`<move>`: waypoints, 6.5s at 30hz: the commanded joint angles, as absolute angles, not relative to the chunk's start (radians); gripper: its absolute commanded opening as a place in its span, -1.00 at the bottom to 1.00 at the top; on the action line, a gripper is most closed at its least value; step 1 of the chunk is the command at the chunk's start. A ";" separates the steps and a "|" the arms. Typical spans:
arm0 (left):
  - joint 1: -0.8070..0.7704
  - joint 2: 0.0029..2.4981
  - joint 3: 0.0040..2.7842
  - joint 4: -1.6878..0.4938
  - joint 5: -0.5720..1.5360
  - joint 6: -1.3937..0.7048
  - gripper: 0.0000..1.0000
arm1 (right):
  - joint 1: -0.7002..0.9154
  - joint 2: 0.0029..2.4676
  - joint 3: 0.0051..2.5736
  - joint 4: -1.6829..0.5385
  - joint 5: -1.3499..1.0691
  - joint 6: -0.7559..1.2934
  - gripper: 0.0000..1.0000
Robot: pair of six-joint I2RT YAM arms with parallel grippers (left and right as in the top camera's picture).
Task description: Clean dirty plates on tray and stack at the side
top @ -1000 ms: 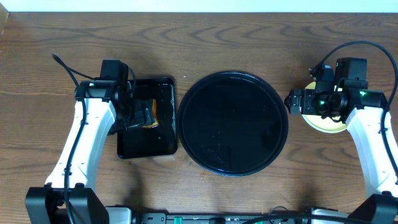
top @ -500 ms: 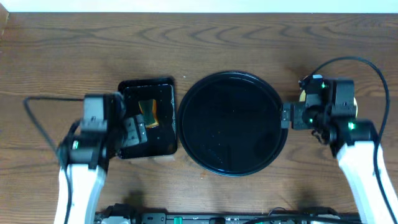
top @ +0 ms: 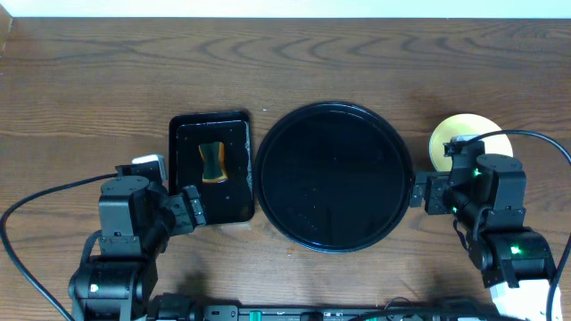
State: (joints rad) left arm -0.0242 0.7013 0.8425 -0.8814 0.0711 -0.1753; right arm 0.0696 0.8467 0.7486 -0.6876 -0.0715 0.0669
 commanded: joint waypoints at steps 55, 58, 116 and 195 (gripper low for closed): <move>-0.024 0.709 0.835 -0.881 0.059 -0.159 0.80 | 0.031 0.005 0.005 0.080 -0.035 -0.016 0.98; -0.024 0.709 0.835 -0.881 0.059 -0.159 0.81 | 0.025 0.005 0.005 -0.082 -0.060 -0.014 0.98; -0.023 0.233 0.342 -0.374 0.067 -0.136 0.80 | 0.027 0.011 0.006 -0.070 -0.064 0.006 0.99; -0.023 0.006 0.004 -0.066 0.066 -0.030 0.81 | 0.027 0.011 0.006 -0.070 -0.064 0.006 0.99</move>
